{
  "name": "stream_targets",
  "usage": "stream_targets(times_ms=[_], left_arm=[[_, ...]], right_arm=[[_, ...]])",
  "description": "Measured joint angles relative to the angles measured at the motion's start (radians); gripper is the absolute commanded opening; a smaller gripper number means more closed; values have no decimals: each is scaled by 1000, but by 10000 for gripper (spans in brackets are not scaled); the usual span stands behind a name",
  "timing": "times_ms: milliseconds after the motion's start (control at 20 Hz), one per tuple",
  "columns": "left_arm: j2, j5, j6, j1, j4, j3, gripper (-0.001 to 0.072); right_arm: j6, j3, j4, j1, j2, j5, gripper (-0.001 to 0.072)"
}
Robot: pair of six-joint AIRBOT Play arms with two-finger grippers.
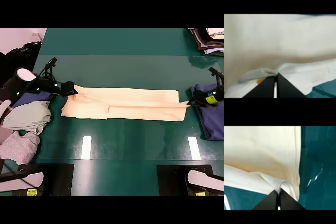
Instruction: Fold the shirts.
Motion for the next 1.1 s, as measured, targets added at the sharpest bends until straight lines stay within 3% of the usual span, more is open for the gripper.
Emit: stream_targets(times_ms=[150,200,250,300,400,550,850,1100], left_arm=[[-64,49,-8,-3,6,42,24],[-75,64,-9,-4,8,50,210],[-83,81,-11,-5,10,56,454],[-88,90,-14,-5,12,60,501],[-95,100,-19,-5,12,66,468],[-99,65,-19,-6,13,94,26],[-101,-40,10,-33,-15,145,21],[-104,-22,14,-137,-31,153,20]], right_arm=[[13,114,2,33,-112,-9,17],[22,147,4,40,-144,-10,47],[30,181,5,47,-176,-13,261],[34,210,8,48,-204,-16,460],[38,252,24,47,-245,-16,476],[34,271,41,17,-275,6,471],[-43,127,108,-95,-286,58,471],[-110,0,254,-139,-305,18,446]])
